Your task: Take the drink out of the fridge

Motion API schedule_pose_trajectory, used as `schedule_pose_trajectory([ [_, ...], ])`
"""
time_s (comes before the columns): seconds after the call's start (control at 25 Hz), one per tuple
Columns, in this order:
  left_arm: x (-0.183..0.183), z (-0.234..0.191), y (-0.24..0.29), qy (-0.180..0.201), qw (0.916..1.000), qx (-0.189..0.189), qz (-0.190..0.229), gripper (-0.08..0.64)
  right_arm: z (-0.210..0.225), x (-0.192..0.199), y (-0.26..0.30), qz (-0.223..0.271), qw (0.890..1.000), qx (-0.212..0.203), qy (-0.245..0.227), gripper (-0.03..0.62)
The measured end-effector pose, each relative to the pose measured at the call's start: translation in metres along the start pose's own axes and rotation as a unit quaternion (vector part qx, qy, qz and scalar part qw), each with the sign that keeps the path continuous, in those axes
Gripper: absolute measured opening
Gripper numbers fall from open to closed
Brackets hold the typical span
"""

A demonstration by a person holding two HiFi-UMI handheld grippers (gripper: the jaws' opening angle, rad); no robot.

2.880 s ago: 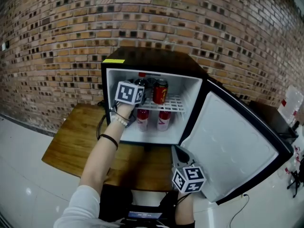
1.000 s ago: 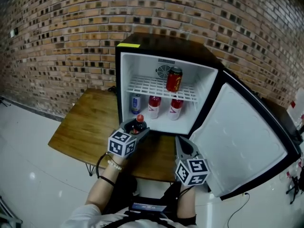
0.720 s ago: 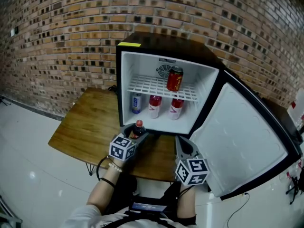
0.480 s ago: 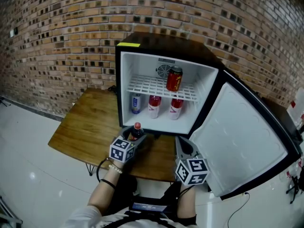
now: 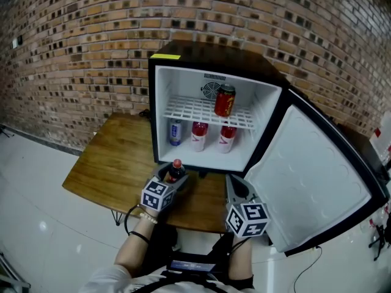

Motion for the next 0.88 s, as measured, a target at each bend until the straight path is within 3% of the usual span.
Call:
schedule_pose_trajectory([
  [0.24, 0.000, 0.000, 0.000, 0.009, 0.9999, -0.001, 0.006, 0.308, 0.000, -0.001, -0.001, 0.001, 1.000, 0.001, -0.001, 0.014],
  [0.36, -0.006, 0.002, -0.005, -0.012, 0.9997, -0.002, 0.019, 0.349, 0.001, -0.001, -0.001, 0.000, 1.000, 0.001, 0.000, 0.014],
  [0.48, -0.023, 0.003, -0.024, -0.041, 0.9980, -0.004, 0.048, 0.388, 0.001, -0.001, -0.002, -0.003, 1.000, 0.001, 0.001, 0.014],
  [0.68, -0.067, 0.000, -0.061, -0.035, 0.9969, -0.010, 0.070, 0.386, 0.002, -0.002, -0.001, -0.003, 1.000, 0.000, 0.002, 0.014],
  [0.76, -0.090, 0.001, -0.075, -0.029, 0.9952, -0.013, 0.093, 0.355, 0.000, -0.002, 0.000, -0.004, 1.000, -0.002, 0.002, 0.014],
  [0.88, -0.120, 0.007, -0.092, -0.019, 0.9913, -0.016, 0.129, 0.213, -0.001, -0.004, 0.001, -0.003, 1.000, -0.002, 0.000, 0.014],
])
Point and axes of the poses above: the fingertips, and each gripper's own axes: y forward along the fingers, z to its right, x out of its underside, the point moved 3 cm from there along -y, backward along the fingers, and after that the axes turned 14 degrees about x, right-handed, at the moved point
